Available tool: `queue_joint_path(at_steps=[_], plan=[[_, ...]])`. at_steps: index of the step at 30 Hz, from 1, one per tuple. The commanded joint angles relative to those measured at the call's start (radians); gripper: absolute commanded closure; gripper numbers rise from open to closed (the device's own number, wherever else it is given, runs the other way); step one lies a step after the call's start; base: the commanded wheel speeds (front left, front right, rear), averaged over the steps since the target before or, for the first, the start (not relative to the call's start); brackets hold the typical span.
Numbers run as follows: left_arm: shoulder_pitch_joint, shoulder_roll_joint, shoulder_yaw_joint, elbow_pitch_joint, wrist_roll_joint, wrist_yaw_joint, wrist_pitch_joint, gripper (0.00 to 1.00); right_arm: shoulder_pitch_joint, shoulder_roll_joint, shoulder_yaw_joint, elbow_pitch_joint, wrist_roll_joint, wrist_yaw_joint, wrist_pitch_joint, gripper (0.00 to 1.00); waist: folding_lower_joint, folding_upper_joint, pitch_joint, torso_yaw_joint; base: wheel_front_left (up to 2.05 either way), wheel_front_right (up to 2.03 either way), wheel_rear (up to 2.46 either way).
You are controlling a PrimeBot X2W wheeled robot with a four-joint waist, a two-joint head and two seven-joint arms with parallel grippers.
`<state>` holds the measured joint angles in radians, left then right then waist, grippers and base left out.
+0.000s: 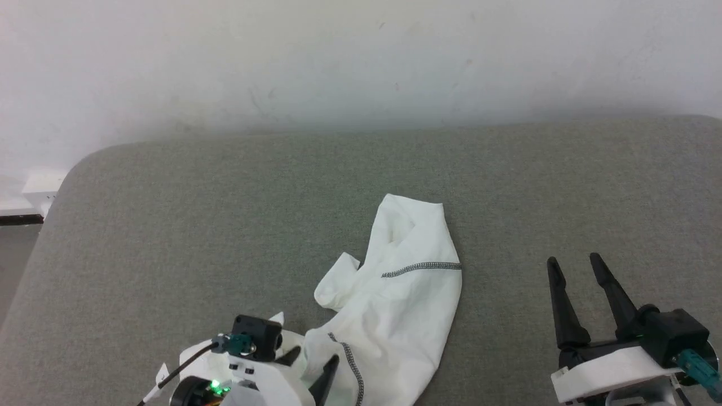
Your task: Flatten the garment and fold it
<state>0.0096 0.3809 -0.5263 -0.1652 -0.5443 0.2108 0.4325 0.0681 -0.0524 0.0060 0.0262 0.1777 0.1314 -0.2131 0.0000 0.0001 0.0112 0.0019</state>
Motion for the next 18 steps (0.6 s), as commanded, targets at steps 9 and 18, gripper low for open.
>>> queue_joint_path(at_steps=[9, 18], plan=[[-0.022, 0.037, 0.029, -0.028, -0.041, -0.03, 0.037, 1.0, -0.001, 0.002, -0.004, 0.009, 0.007, -0.001, -0.006, 0.0, 0.0, -0.0001, 0.004, -0.012, 0.0, 0.0, 0.0], [-0.24, 0.135, 0.165, 0.025, 0.053, -0.007, -0.031, 1.0, -0.016, 0.002, -0.004, 0.003, 0.0, -0.001, 0.0, 0.0, 0.0, -0.0001, 0.015, -0.024, 0.0, 0.0, 0.0]])
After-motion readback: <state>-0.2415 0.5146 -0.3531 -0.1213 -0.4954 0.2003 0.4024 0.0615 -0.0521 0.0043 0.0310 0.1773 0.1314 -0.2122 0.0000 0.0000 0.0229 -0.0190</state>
